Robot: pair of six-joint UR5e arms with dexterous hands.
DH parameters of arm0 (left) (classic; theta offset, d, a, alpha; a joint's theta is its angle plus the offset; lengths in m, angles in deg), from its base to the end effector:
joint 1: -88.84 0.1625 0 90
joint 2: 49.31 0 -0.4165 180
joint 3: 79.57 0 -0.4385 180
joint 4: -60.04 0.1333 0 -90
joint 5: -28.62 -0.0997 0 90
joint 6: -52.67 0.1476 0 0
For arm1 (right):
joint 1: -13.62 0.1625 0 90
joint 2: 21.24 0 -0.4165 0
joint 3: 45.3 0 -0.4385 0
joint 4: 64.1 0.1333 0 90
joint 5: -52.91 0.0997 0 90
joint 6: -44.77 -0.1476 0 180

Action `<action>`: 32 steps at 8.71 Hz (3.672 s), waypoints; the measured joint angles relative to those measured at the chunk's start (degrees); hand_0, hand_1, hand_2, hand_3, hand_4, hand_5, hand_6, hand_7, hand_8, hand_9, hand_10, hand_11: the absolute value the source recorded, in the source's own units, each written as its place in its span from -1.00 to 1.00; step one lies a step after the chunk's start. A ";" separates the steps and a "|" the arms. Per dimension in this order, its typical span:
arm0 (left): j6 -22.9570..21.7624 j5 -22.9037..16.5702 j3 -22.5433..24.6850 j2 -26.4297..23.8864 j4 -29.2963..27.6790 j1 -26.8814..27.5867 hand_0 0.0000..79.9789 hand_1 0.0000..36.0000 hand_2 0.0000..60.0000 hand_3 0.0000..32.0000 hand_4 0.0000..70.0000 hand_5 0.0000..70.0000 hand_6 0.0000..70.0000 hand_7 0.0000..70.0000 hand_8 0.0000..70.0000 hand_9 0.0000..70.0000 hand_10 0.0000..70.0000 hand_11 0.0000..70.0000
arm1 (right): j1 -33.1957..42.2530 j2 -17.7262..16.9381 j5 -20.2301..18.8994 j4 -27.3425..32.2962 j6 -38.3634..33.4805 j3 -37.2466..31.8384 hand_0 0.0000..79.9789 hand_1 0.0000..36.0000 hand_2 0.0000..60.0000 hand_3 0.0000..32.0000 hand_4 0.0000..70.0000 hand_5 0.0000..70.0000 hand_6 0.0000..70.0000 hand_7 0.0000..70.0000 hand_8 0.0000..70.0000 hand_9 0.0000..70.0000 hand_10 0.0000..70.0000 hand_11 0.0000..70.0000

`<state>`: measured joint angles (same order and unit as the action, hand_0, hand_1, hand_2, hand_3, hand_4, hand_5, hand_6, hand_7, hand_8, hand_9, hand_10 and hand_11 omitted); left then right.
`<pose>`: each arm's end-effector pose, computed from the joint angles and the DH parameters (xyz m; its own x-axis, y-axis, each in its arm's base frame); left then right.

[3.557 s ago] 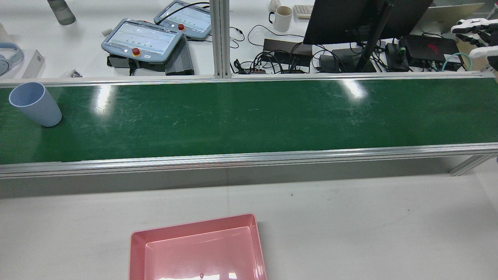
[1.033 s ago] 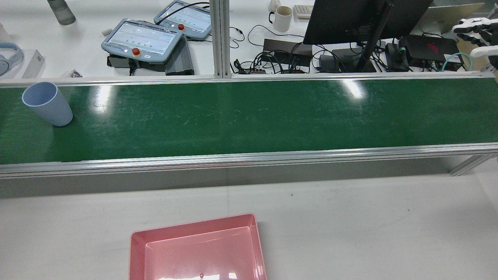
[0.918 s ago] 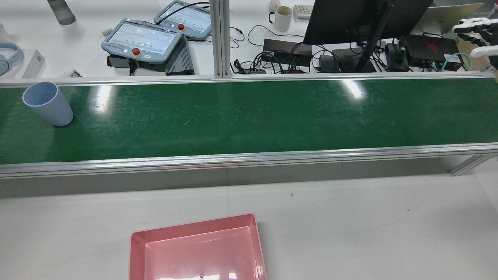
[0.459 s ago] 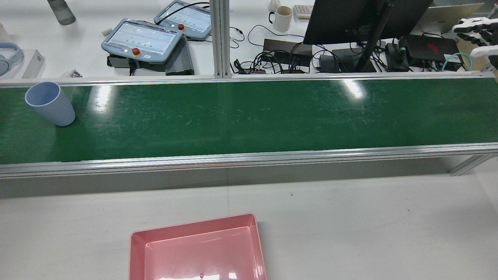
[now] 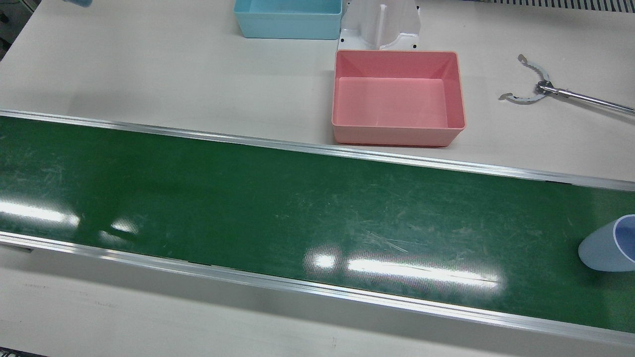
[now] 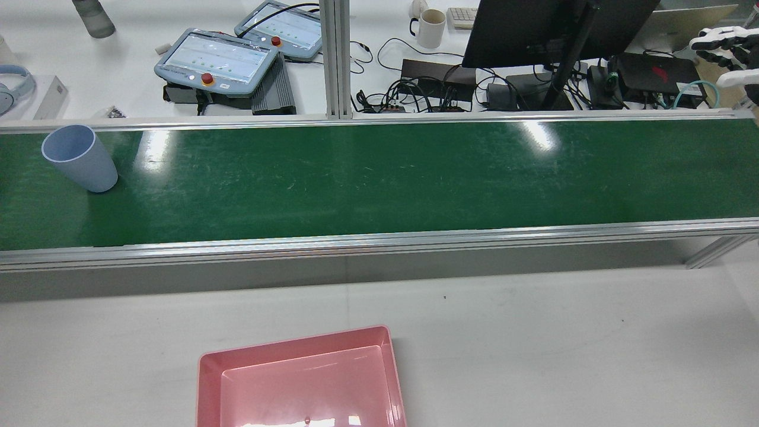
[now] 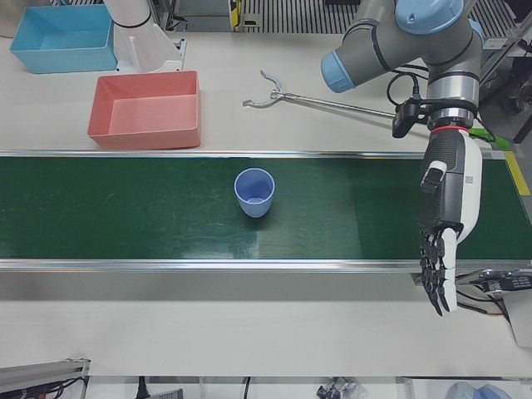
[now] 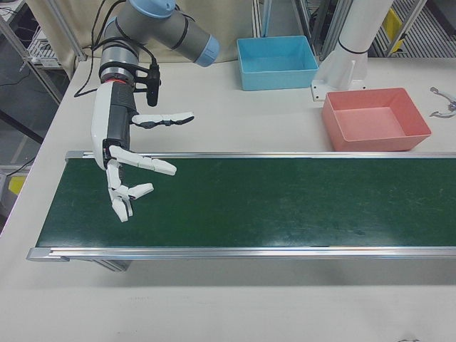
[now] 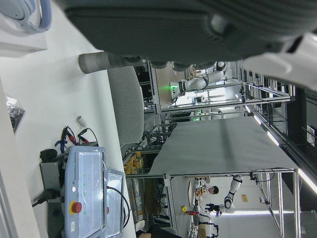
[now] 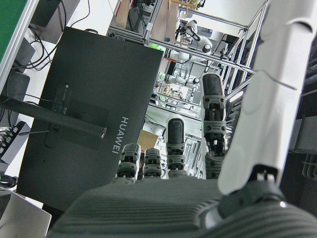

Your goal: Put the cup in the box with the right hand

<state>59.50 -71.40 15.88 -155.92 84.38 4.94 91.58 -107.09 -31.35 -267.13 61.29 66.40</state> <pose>-0.0362 -0.6744 0.5023 -0.9534 -0.2802 -0.1120 0.1184 -0.0063 -0.9929 0.0246 -0.5946 0.4791 -0.9558 0.0916 0.2793 -0.2728 0.0774 -0.9590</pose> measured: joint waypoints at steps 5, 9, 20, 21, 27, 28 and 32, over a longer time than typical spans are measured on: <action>0.01 0.00 0.00 0.00 0.00 -0.04 -1.00 -1.00 -1.00 -1.00 -1.00 -1.00 -1.00 -1.00 -1.00 -1.00 -1.00 -1.00 | 0.00 0.06 0.04 0.00 0.00 -0.07 0.43 -0.32 -1.00 -1.00 0.26 -0.84 -0.63 0.58 -0.88 -0.57 -0.74 -0.58; 0.02 0.00 0.00 0.00 0.00 -0.01 -1.00 -1.00 -1.00 -1.00 -1.00 -1.00 -1.00 -1.00 -1.00 -1.00 -1.00 -1.00 | 0.00 -0.01 -0.02 0.00 0.00 -0.04 0.43 -0.32 -1.00 -1.00 0.27 -0.85 -0.63 0.58 -0.88 -0.57 -0.73 -0.57; 0.00 0.00 0.00 0.00 0.00 -0.04 -1.00 -1.00 -1.00 -1.00 -1.00 -1.00 -1.00 -1.00 -1.00 -1.00 -1.00 -1.00 | 0.09 -0.02 0.00 0.00 0.00 -0.07 0.43 -0.32 -1.00 -1.00 0.28 -0.85 -0.63 0.59 -0.88 -0.57 -0.73 -0.57; 0.01 0.00 0.00 0.00 0.00 -0.04 -1.00 -1.00 -1.00 -1.00 -1.00 -1.00 -1.00 -1.00 -1.00 -1.00 -1.00 -1.00 | 0.09 -0.02 -0.02 0.00 0.00 -0.07 0.43 -0.32 -1.00 -1.00 0.27 -0.84 -0.63 0.59 -0.88 -0.57 -0.73 -0.57; 0.02 0.00 0.00 0.01 0.00 -0.03 -1.00 -1.00 -1.00 -1.00 -1.00 -1.00 -1.00 -1.00 -1.00 -1.00 -1.00 -1.00 | 0.09 -0.02 0.01 0.00 0.01 -0.07 0.43 -0.32 -1.00 -1.00 0.27 -0.84 -0.63 0.60 -0.88 -0.56 -0.73 -0.57; 0.03 0.00 0.00 0.00 0.00 -0.03 -1.00 -1.00 -1.00 -1.00 -1.00 -1.00 -1.00 -1.00 -1.00 -1.00 -1.00 -1.00 | 0.09 -0.02 -0.01 0.00 0.01 -0.07 0.43 -0.32 -1.00 -1.00 0.27 -0.85 -0.63 0.59 -0.88 -0.57 -0.73 -0.57; 0.00 0.00 0.00 0.02 0.00 -0.02 -1.00 -1.00 -1.00 -1.00 -1.00 -1.00 -1.00 -1.00 -1.00 -1.00 -1.00 -1.00 | 0.09 0.00 -0.02 0.00 0.00 -0.07 0.43 -0.32 -1.00 -1.00 0.27 -0.85 -0.63 0.58 -0.88 -0.56 -0.74 -0.58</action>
<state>59.49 -71.40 15.88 -155.90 84.38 4.92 91.66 -107.09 -31.37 -267.13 61.29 66.32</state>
